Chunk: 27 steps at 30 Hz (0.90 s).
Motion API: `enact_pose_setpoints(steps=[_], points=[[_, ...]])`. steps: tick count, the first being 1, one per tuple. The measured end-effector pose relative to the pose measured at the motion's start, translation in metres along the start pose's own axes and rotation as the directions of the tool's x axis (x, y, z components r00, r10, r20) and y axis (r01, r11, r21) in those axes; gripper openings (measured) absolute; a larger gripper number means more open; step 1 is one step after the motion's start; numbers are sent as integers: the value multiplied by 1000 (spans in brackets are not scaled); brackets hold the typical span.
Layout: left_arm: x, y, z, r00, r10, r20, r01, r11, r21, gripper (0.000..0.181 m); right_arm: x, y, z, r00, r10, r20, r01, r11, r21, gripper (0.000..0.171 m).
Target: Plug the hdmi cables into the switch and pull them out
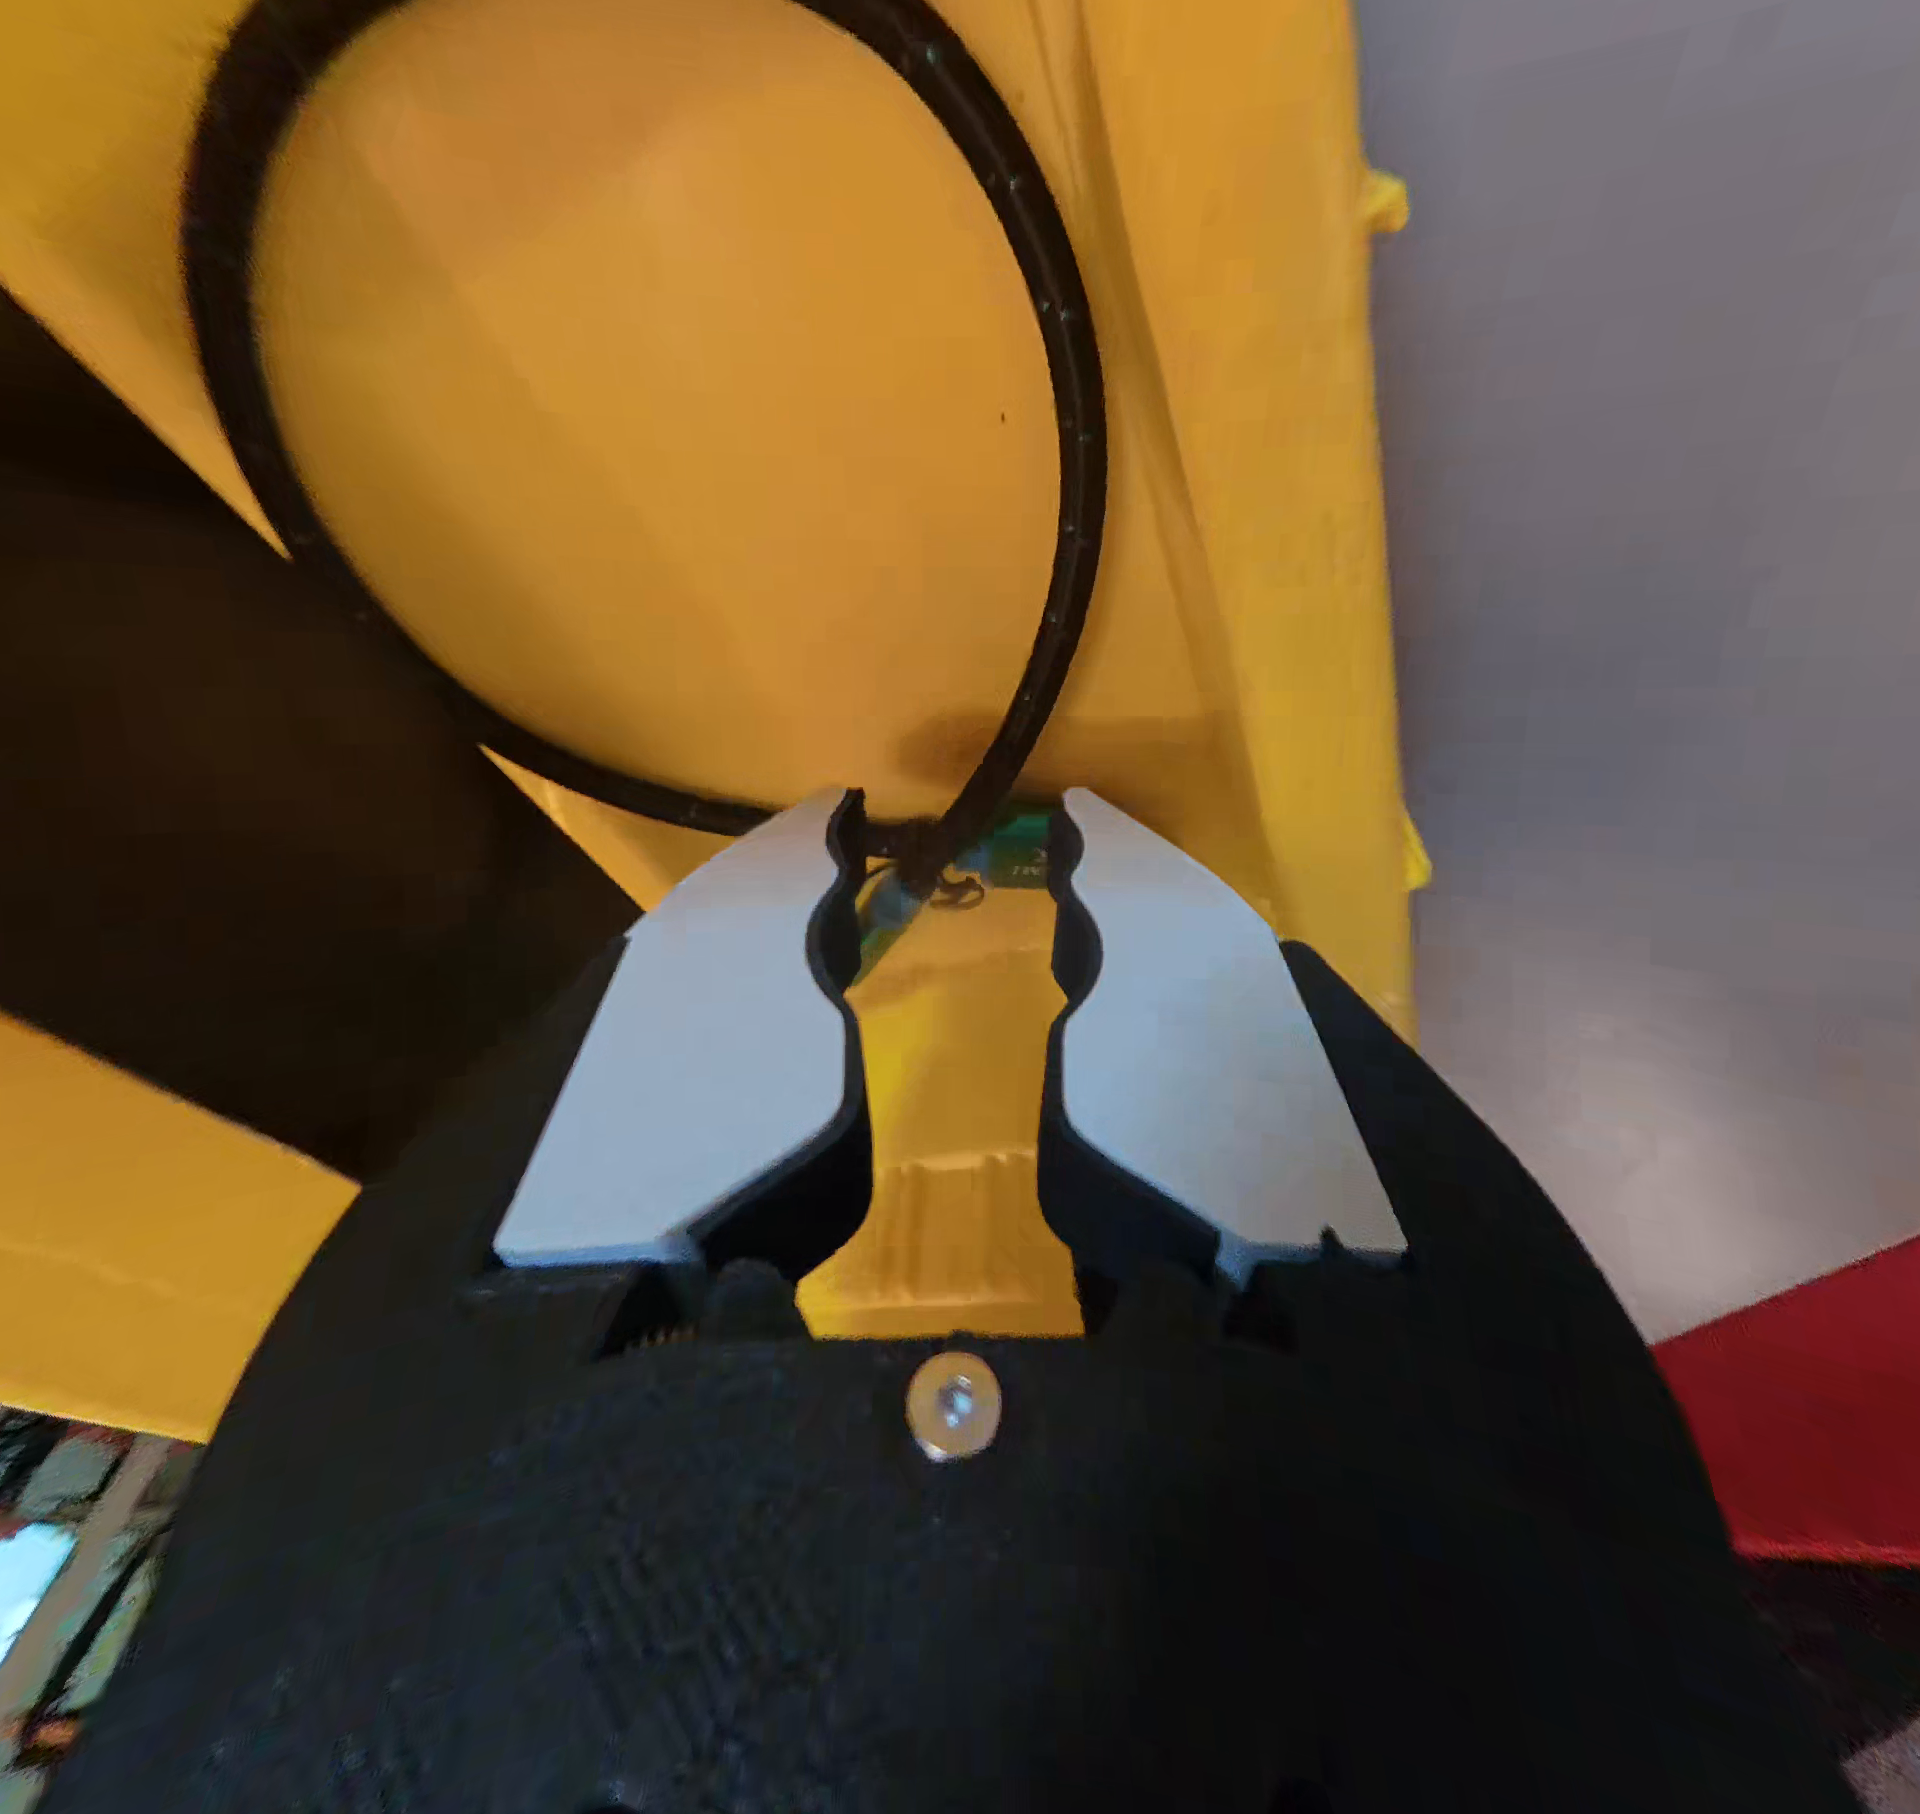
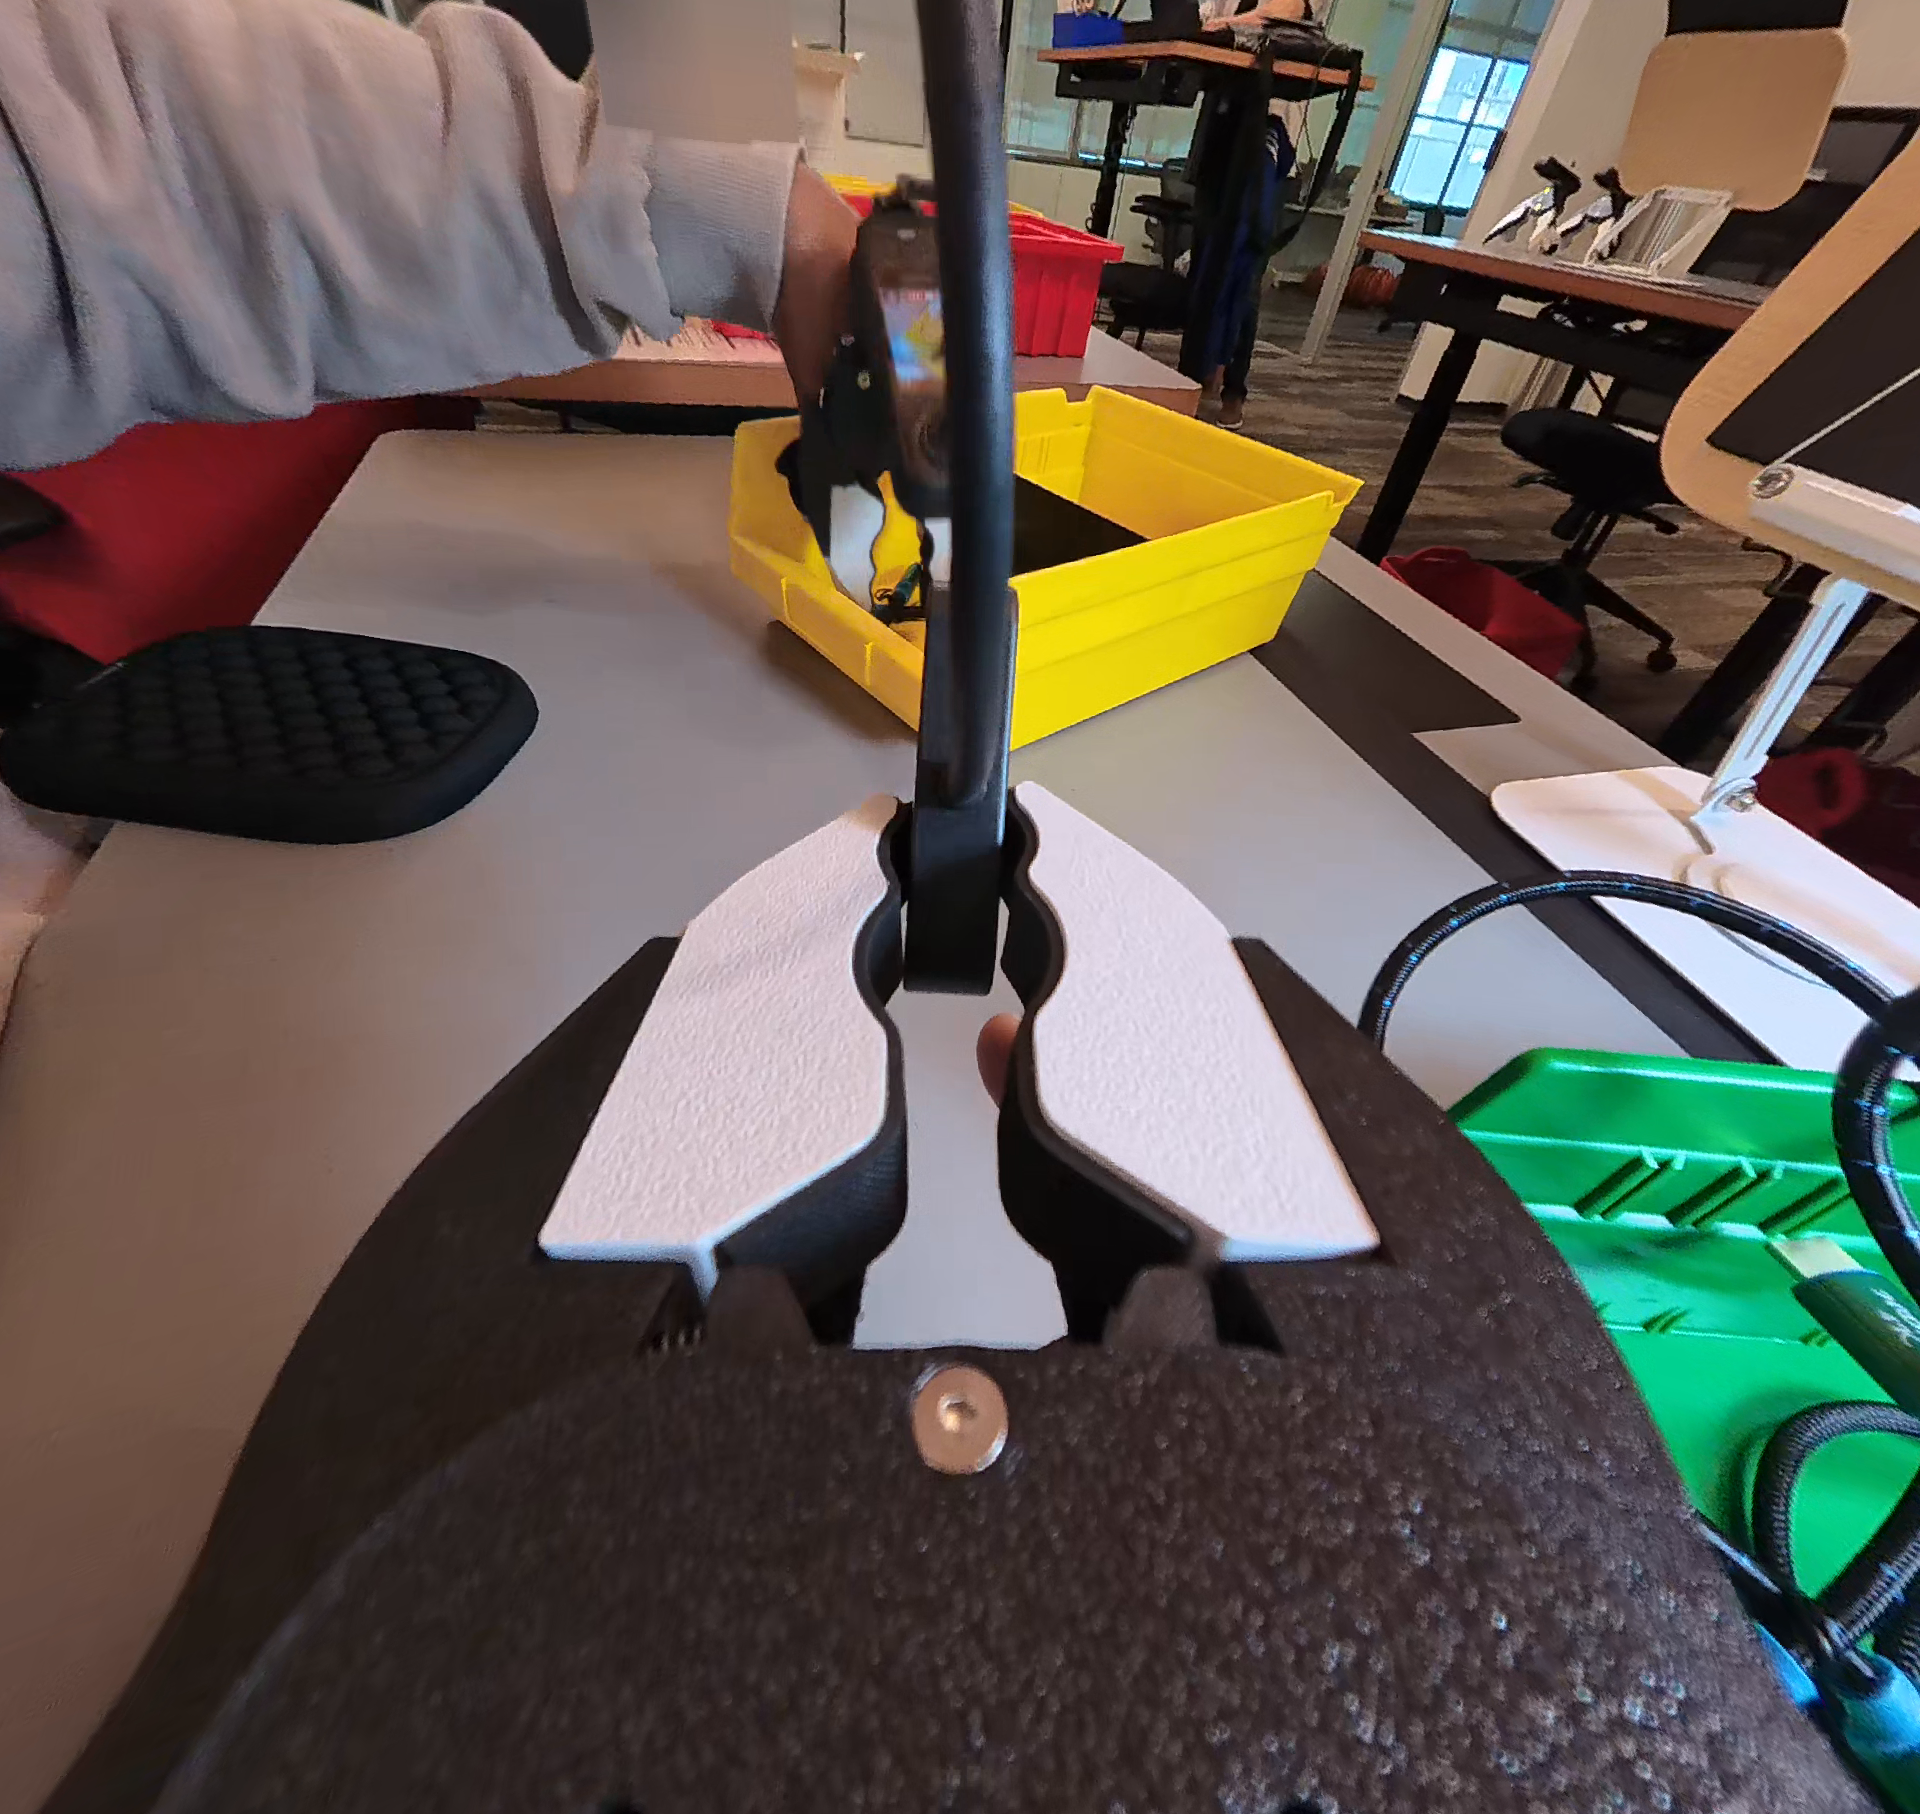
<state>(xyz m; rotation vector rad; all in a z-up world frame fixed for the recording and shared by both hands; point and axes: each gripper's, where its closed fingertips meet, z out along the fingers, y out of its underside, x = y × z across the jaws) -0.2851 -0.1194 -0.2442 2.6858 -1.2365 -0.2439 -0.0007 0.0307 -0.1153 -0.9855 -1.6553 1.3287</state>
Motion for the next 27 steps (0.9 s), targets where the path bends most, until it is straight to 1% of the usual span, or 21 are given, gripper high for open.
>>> enact_pose_setpoints(steps=[2,3,5,7,10,12,15,17,20,22,24,26,27], points=[[2,-3,12,999,26,-21,-27,999,-19,28,2,0,-2,1000,2,-4,-2,1000,1,14],[6,-3,13,998,34,-53,-35,999,-28,16,4,-1,-4,1000,3,-9,-3,1000,3,14],[5,-2,10,999,21,-38,-22,999,-32,10,7,-2,-7,1000,8,-17,-8,1000,11,14],[8,-2,-5,999,-5,-42,5,1000,-11,7,10,-5,-9,1000,15,-27,-14,1000,24,14],[-3,-4,-47,995,-81,51,75,991,110,7,15,-11,-14,999,27,-41,-25,998,51,14],[-2,-6,-82,988,-130,81,111,971,210,6,17,-15,-17,998,36,-51,-32,997,71,14],[-3,-13,-134,961,-186,202,110,934,339,6,20,-20,-20,997,43,-64,-37,995,91,14],[3,-23,-162,941,-215,261,91,905,416,6,21,-23,-22,996,45,-74,-37,994,99,14],[28,-62,-193,928,-217,302,9,826,564,6,21,-31,-27,995,38,-89,-28,993,116,14],[55,-99,-201,928,-154,340,-100,775,624,6,23,-38,-33,994,35,-108,-21,990,136,14],[82,-139,-197,925,-92,369,-191,727,660,6,27,-44,-40,990,48,-132,-27,988,155,14],[105,-178,-182,917,-17,399,-277,694,665,6,33,-44,-47,984,73,-165,-45,985,168,14],[111,-194,-172,905,17,425,-318,689,651,6,37,-42,-50,979,93,-184,-62,984,170,14]])
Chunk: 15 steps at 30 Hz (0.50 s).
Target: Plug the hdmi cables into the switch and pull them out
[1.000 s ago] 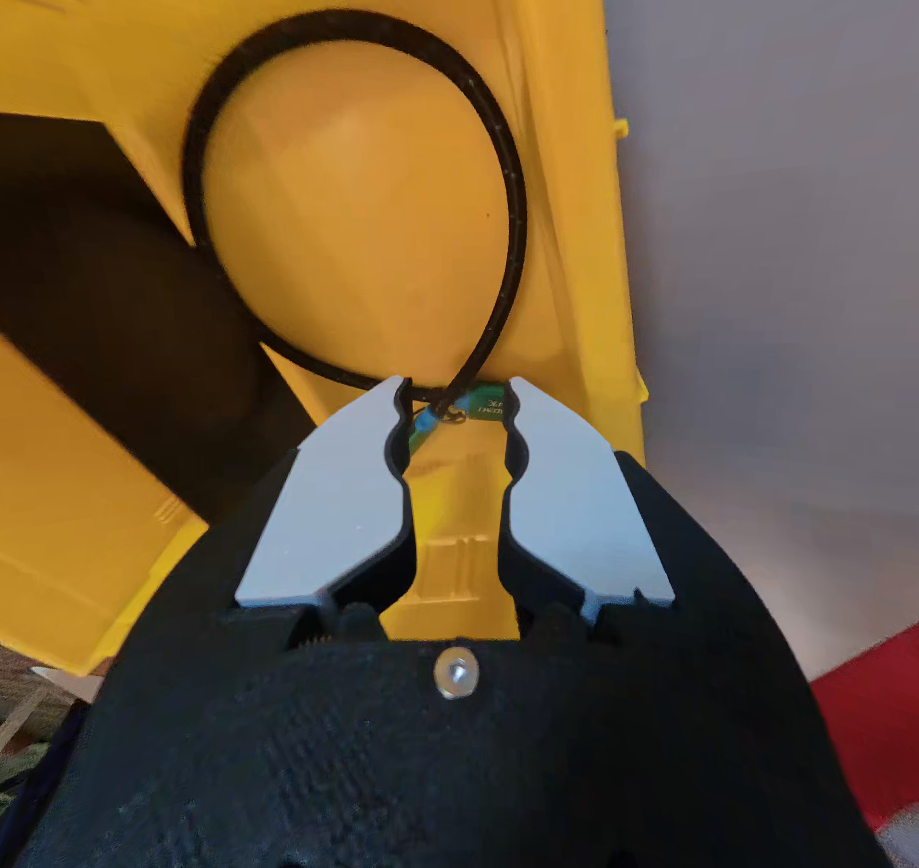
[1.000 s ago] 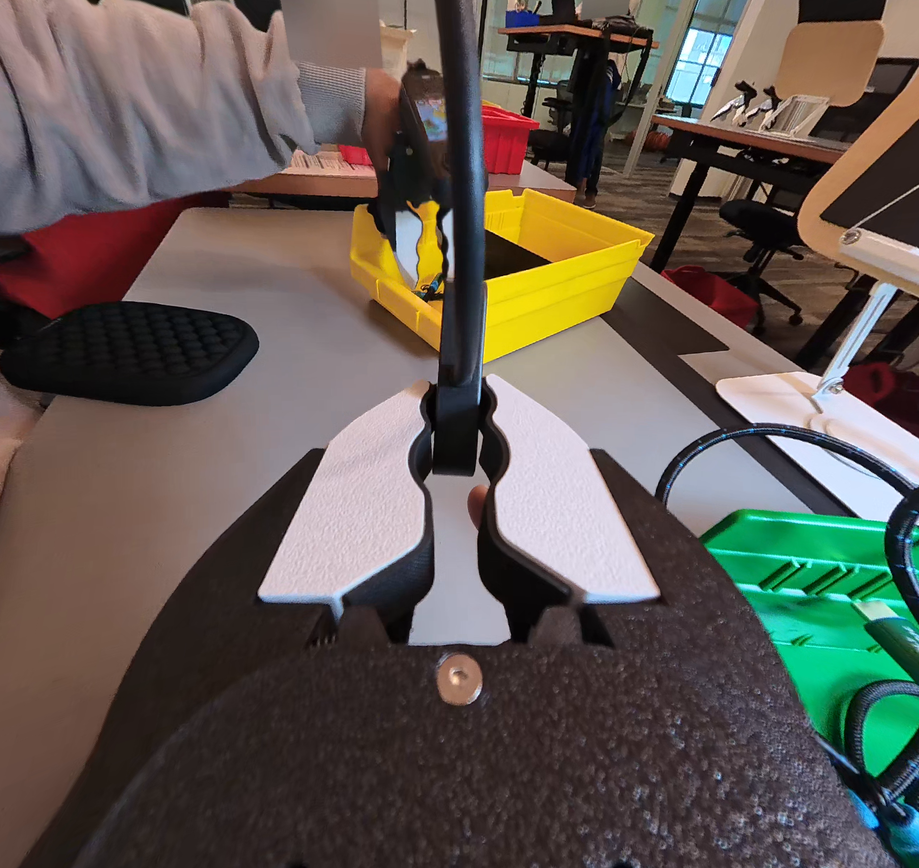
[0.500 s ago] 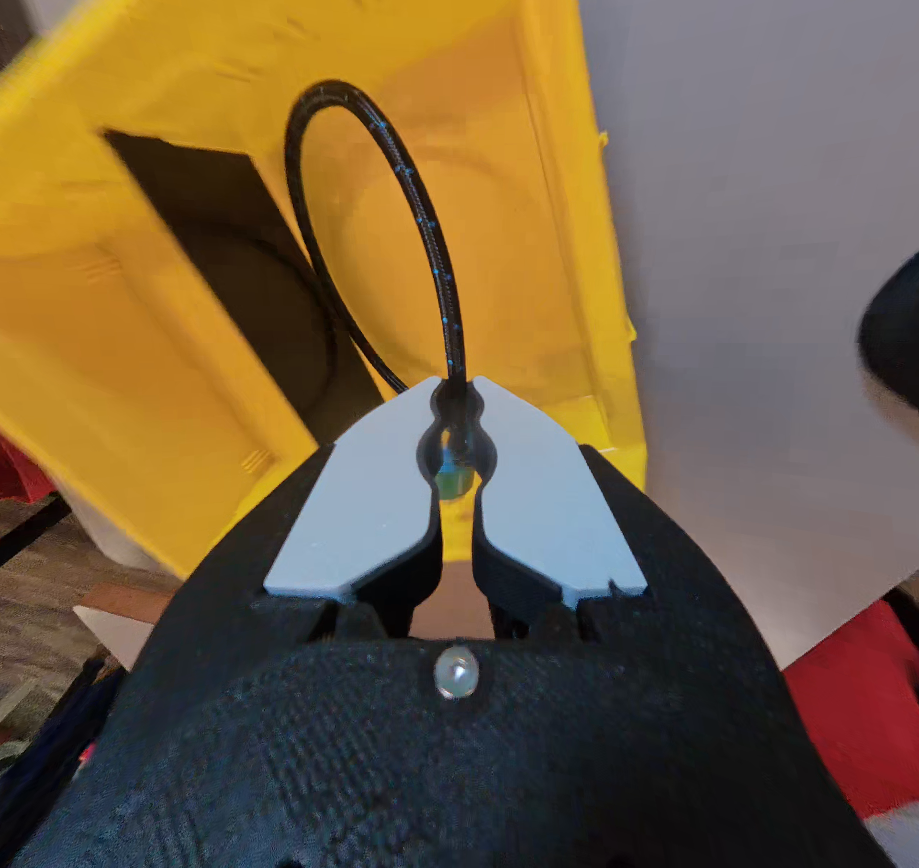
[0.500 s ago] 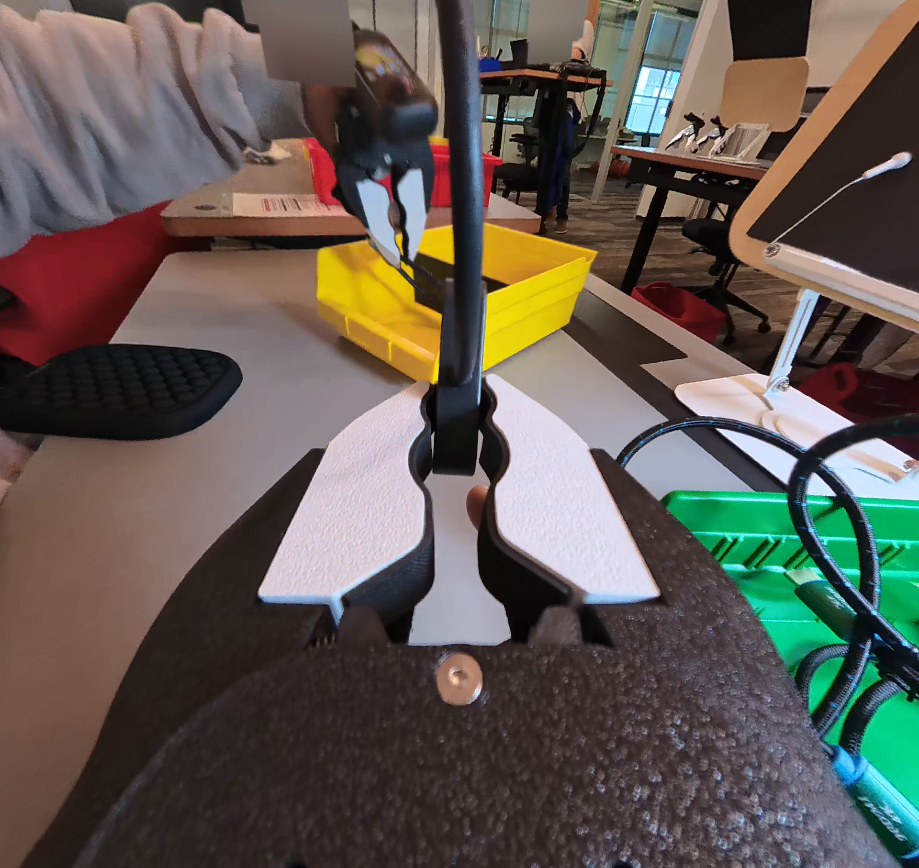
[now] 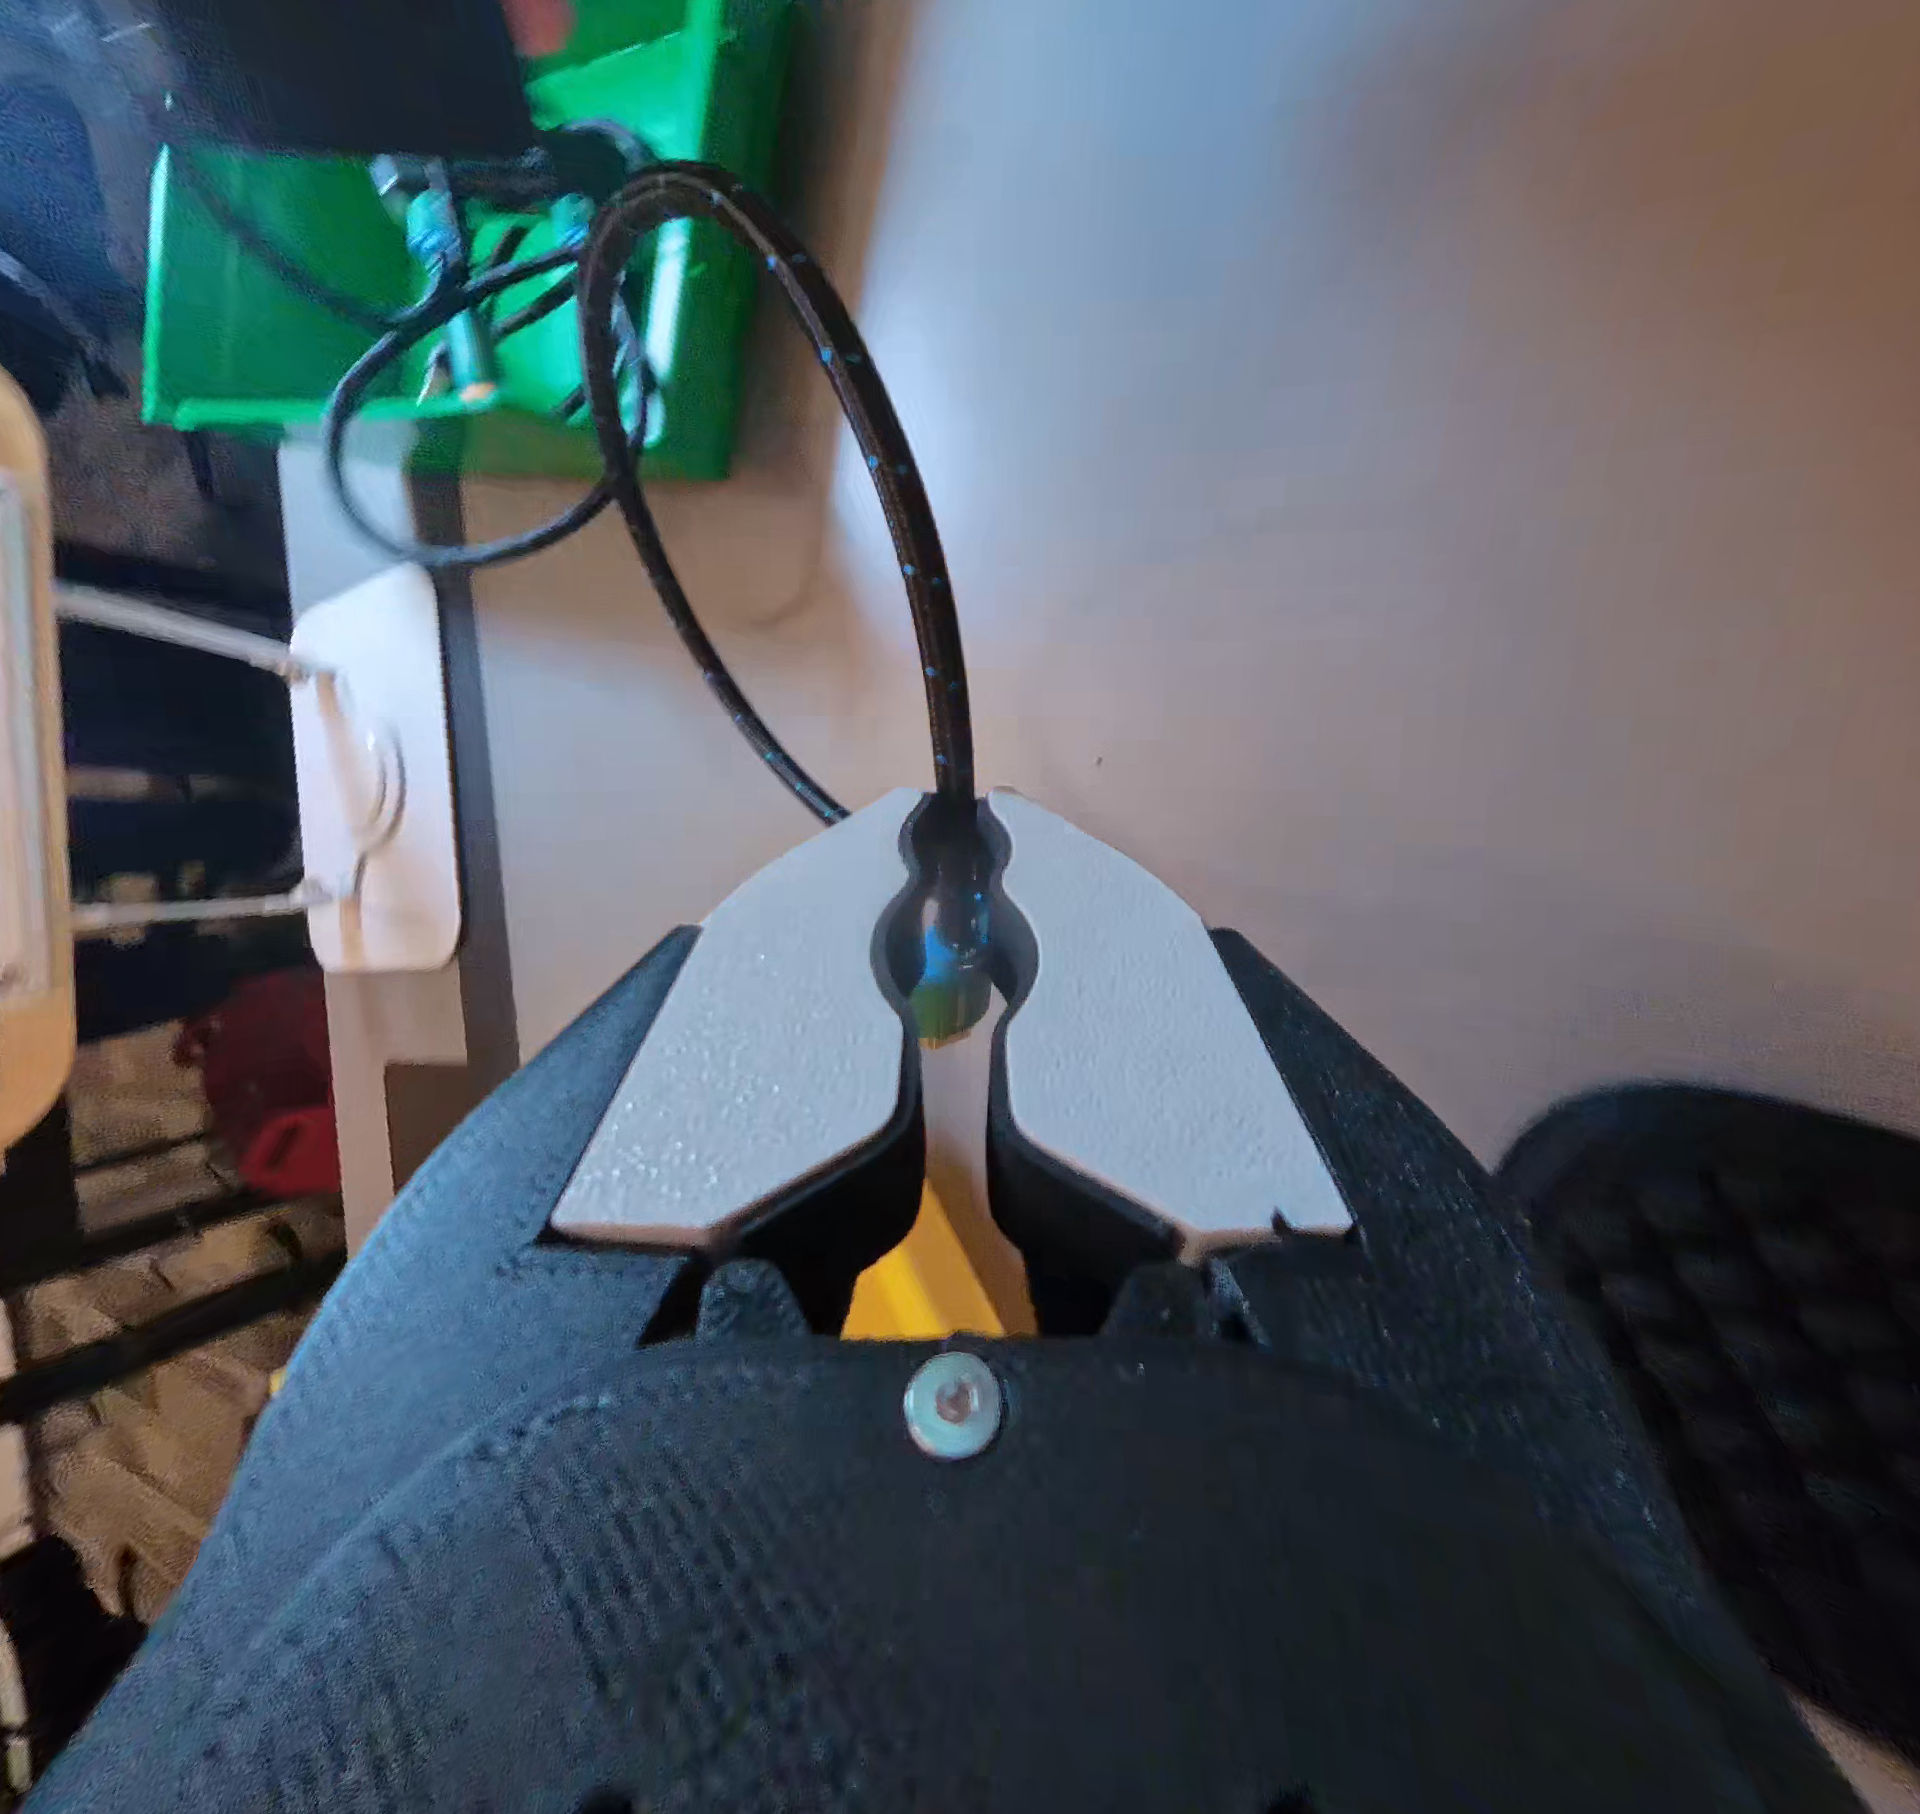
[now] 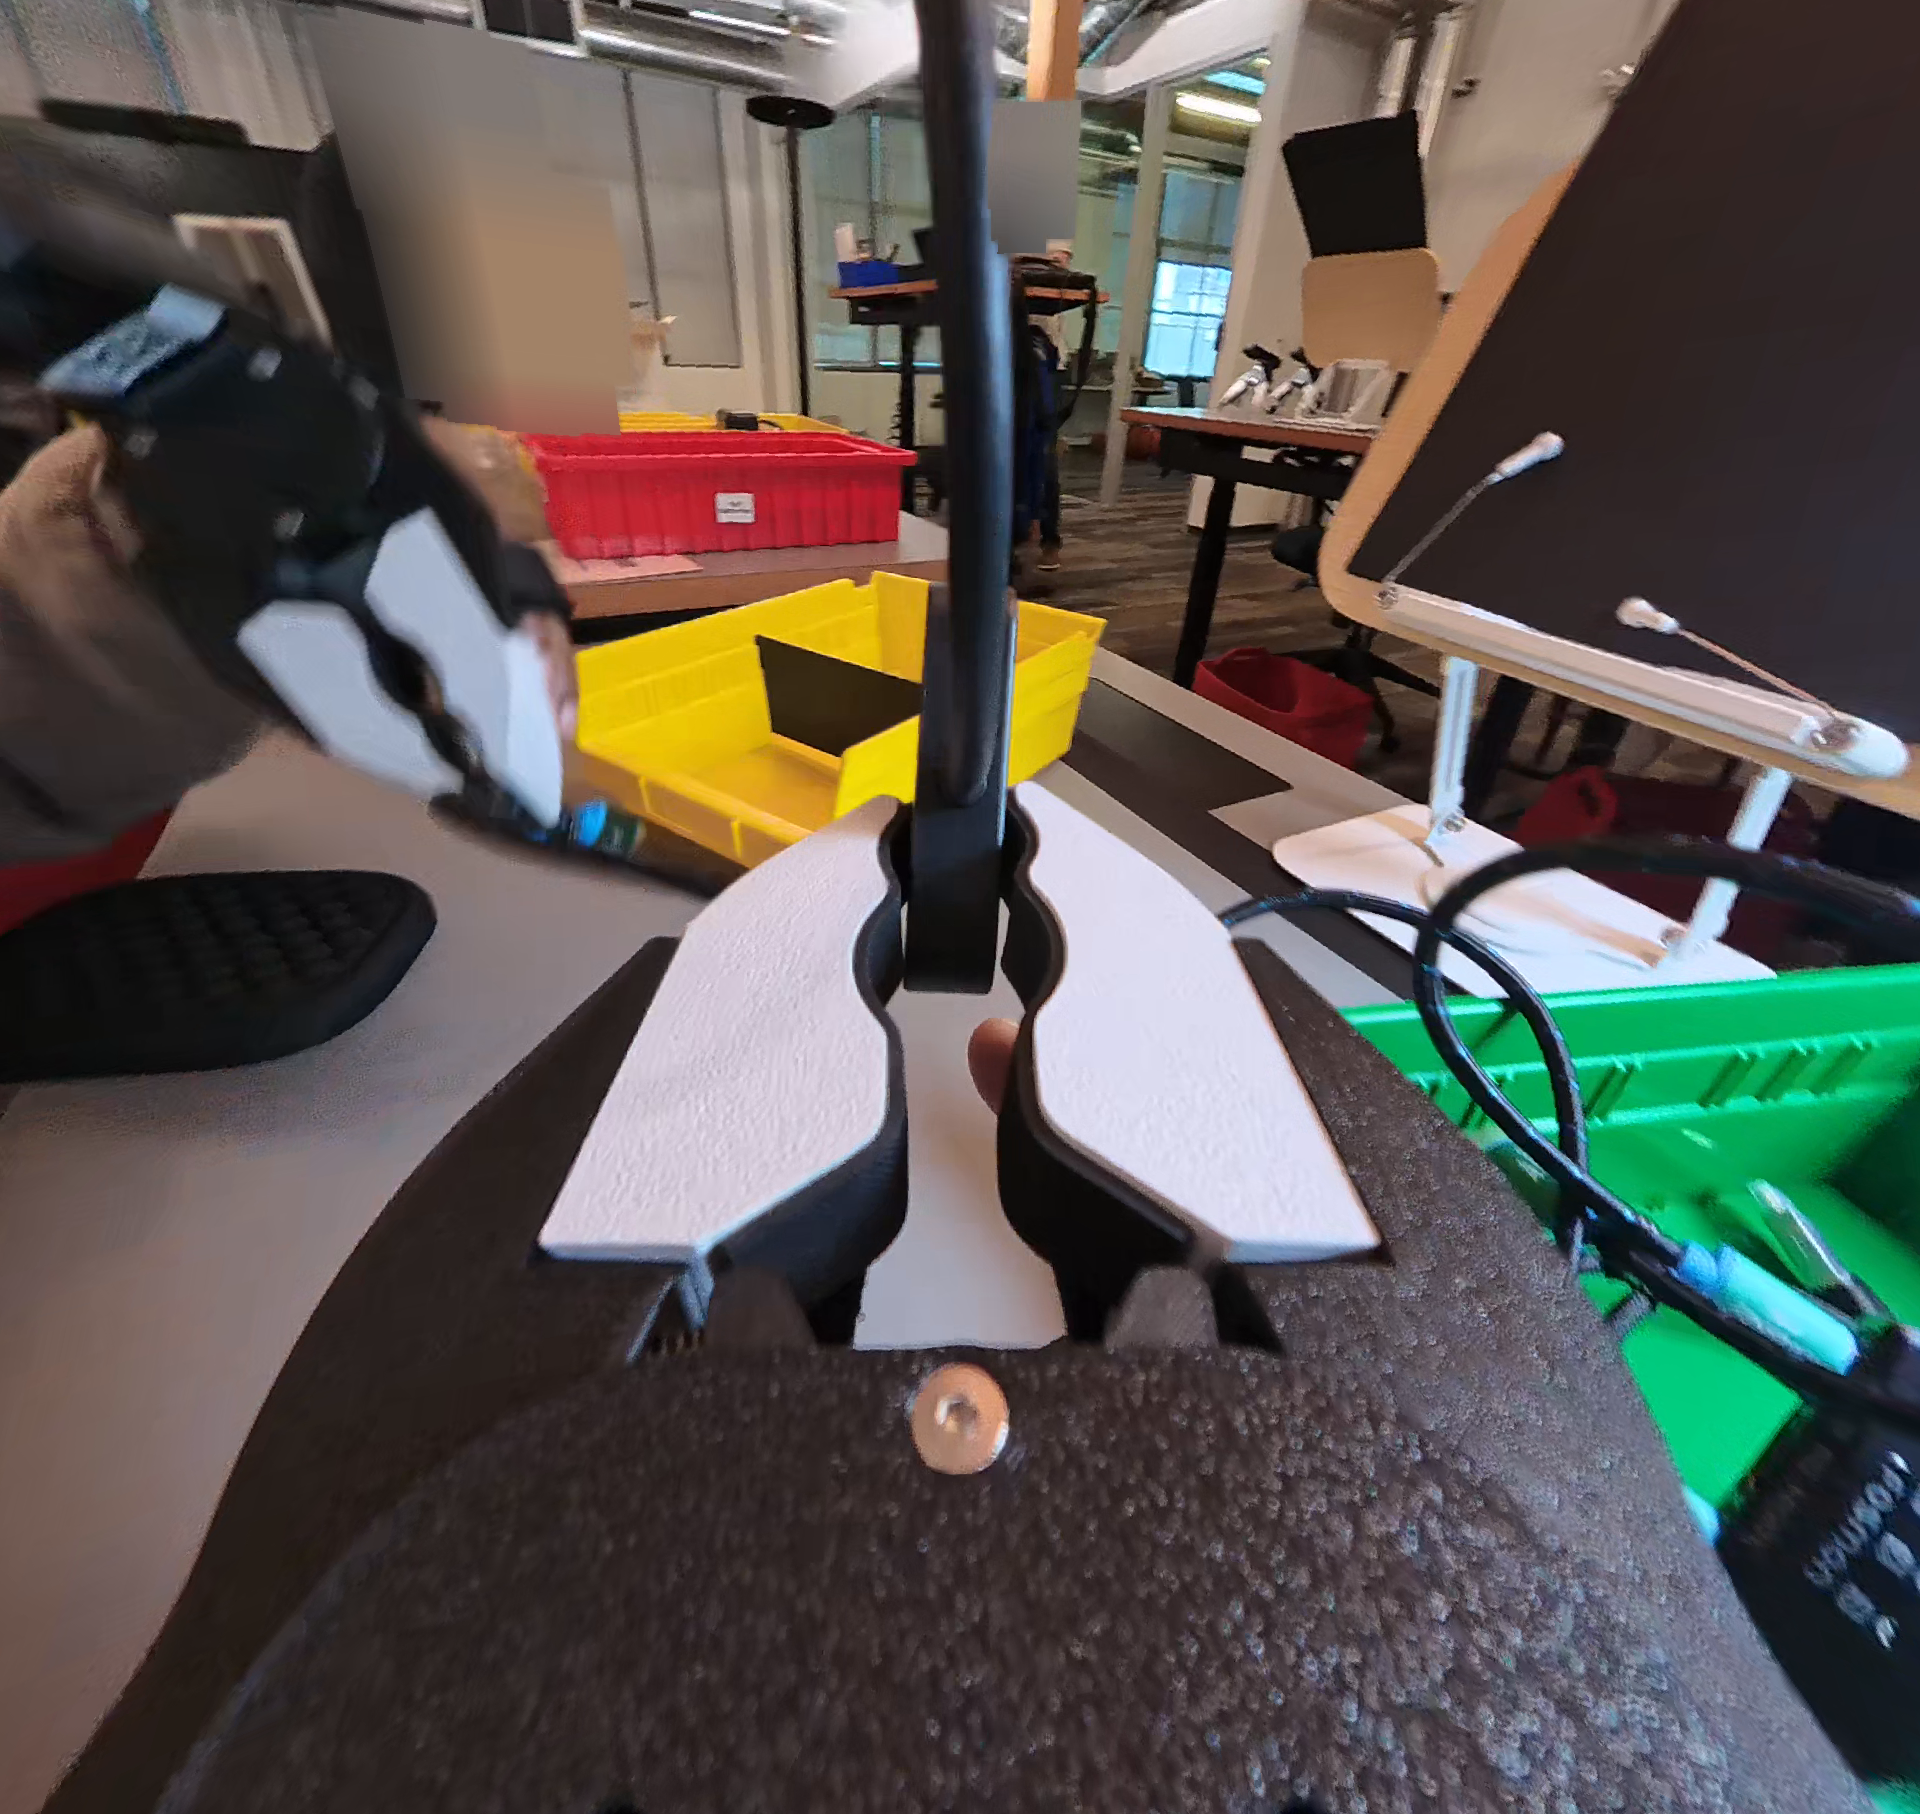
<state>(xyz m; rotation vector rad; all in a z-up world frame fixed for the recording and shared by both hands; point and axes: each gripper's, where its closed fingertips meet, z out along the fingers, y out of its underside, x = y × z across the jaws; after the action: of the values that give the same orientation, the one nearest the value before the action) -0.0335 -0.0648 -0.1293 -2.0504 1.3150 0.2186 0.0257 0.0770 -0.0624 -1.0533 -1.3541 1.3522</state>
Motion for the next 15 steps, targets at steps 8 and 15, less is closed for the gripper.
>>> enact_pose_setpoints(steps=[8,15], points=[[27,34,82,987,130,-92,-139,985,-105,10,27,19,-10,993,32,-111,-34,999,-17,15],[3,44,51,944,-300,-139,304,953,10,30,31,26,-6,993,41,-113,-44,999,-29,15]])
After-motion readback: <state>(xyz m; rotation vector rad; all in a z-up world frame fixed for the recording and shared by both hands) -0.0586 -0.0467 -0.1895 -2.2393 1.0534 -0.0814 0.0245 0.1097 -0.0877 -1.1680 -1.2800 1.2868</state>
